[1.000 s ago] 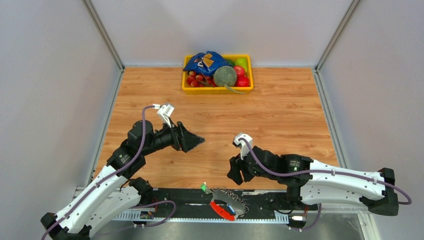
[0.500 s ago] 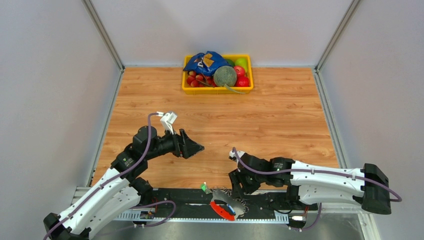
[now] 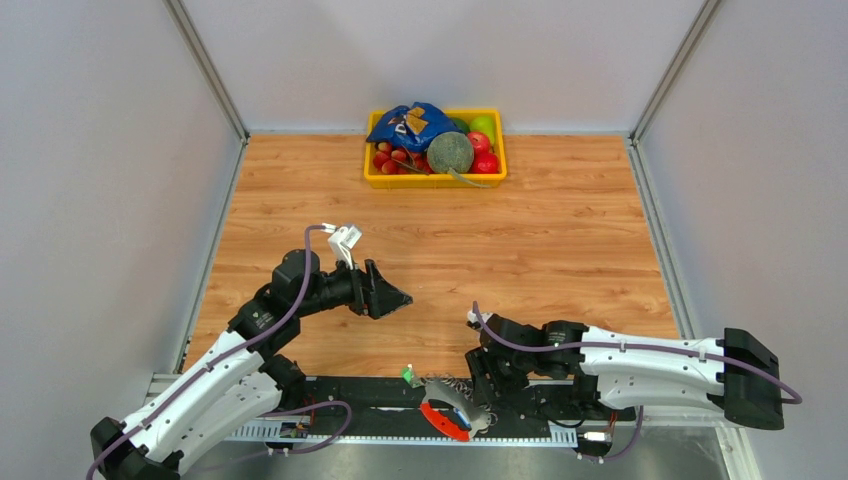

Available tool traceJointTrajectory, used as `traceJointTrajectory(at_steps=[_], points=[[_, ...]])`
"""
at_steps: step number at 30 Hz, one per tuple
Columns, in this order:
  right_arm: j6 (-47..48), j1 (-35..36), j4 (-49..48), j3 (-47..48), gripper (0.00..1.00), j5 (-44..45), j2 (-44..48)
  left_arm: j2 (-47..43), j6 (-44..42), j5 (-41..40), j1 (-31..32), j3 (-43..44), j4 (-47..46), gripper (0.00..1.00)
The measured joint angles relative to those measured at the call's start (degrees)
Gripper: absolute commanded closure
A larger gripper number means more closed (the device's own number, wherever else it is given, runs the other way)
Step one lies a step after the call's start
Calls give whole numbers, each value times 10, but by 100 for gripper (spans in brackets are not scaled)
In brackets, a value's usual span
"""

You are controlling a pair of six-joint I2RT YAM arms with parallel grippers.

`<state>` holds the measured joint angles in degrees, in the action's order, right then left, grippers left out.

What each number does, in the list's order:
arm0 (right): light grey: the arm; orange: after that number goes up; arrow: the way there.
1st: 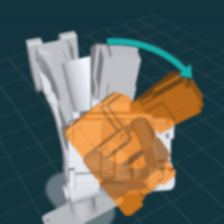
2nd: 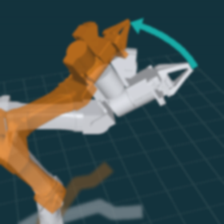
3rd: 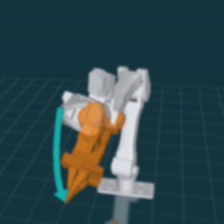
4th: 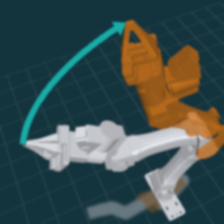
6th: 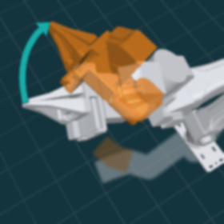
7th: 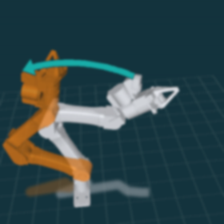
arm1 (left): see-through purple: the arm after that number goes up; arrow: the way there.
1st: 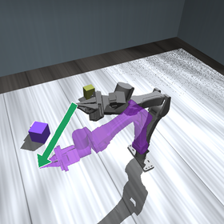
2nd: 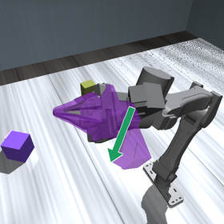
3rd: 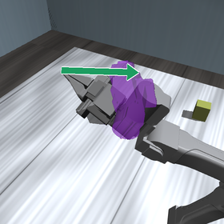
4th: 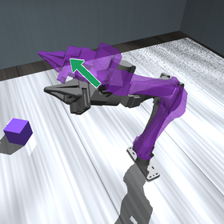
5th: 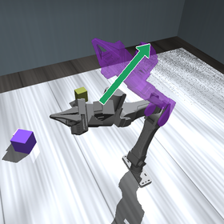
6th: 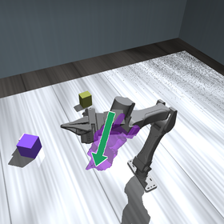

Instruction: Put the keys on the keyring

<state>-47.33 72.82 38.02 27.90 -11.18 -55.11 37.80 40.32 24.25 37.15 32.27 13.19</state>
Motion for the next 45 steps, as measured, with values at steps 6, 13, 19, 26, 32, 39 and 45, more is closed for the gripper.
traceJointTrajectory(at_steps=[6,13,19,26,32,39,45], points=[[-23,0,-6,-16,43,-3,-7,0,-3,9,0,0,-6,6],[-51,0,-13,-28,52,-11,-6,0,-9,15,0,0,-7,5],[-70,0,-32,-37,56,-30,-10,-2,-15,21,0,0,-8,5],[-88,0,-51,-47,66,-44,-22,-3,-23,26,0,-5,-10,4],[-99,0,-64,-47,79,-45,-45,-4,-31,29,0,-7,-10,4],[-98,-12,-77,-37,100,-37,-68,-6,-37,29,0,-7,-10,4],[-73,-42,-83,-8,100,-3,-96,-6,-42,30,0,-7,-7,3]])
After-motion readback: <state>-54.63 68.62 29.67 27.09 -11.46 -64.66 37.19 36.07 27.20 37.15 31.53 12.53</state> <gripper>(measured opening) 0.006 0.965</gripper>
